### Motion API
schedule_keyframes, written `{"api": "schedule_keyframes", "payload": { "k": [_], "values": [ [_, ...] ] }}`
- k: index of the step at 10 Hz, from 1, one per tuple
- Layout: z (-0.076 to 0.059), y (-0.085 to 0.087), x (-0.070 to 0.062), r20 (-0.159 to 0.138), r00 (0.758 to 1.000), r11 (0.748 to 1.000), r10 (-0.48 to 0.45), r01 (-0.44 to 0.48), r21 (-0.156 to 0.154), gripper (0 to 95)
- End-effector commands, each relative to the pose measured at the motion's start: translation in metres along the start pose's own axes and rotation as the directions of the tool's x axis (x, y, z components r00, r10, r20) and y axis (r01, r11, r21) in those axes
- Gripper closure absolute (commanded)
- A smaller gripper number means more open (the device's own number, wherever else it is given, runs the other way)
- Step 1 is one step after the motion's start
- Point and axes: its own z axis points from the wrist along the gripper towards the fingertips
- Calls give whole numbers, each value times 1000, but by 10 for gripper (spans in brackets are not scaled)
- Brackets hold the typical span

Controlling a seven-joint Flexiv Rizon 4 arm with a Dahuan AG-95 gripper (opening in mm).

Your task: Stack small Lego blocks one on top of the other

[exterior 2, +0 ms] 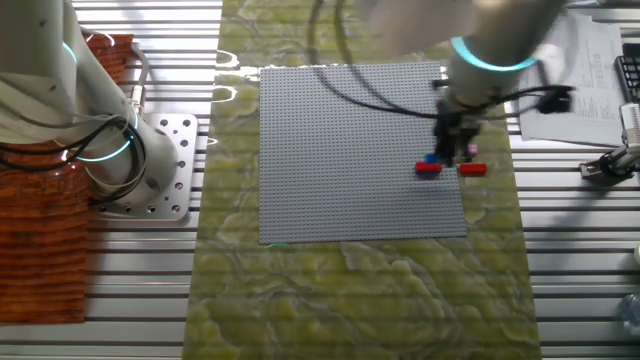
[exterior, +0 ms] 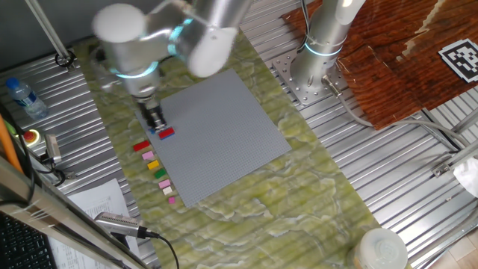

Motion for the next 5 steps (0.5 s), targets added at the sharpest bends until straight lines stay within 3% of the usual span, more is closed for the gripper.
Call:
{"api": "schedule_keyframes", "payload": {
  "k": [1,5],
  "values": [
    [6,0,-1,1,1000,1000,-7,7,-6,950],
    [14,-1,-3,18,1000,1000,7,-7,-6,950]
  ]
}}
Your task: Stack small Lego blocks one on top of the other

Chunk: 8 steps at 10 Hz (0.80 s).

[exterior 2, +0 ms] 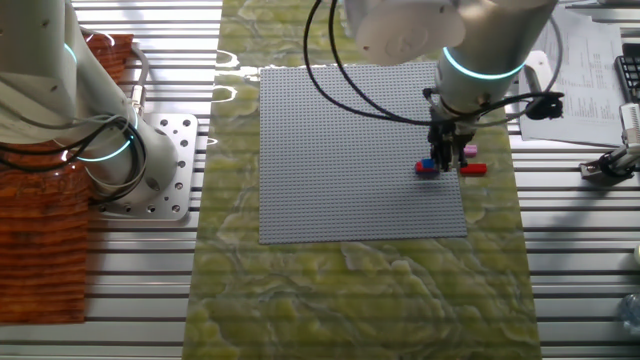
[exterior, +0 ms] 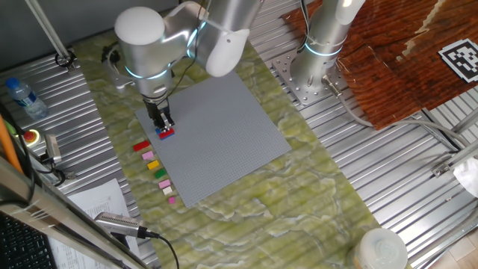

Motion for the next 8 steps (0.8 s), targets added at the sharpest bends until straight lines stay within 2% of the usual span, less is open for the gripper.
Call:
{"api": "schedule_keyframes", "payload": {
  "k": [1,4,8],
  "values": [
    [0,0,0,-3,1000,1000,2,-2,-2,950],
    [7,2,-1,-3,1000,1000,6,-6,-2,950],
    [10,7,0,-5,1000,1000,11,-11,0,950]
  ]
}}
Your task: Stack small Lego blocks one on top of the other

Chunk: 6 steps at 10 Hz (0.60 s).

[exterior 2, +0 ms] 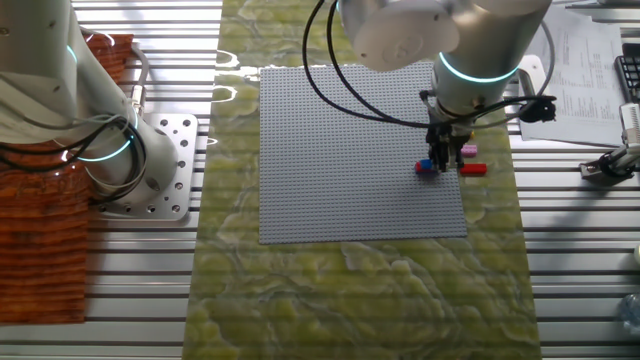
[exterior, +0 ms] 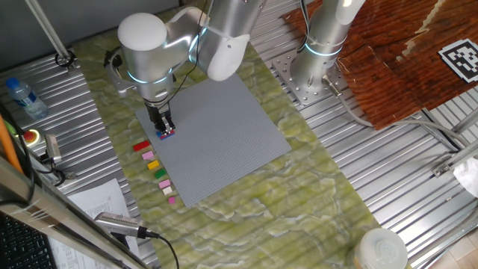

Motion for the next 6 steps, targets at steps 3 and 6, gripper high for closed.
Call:
{"api": "schedule_keyframes", "payload": {
  "k": [3,6],
  "values": [
    [2,-1,0,0,1000,1000,4,-4,4,950],
    [5,-1,-1,1,1000,1000,8,-8,5,950]
  ]
}}
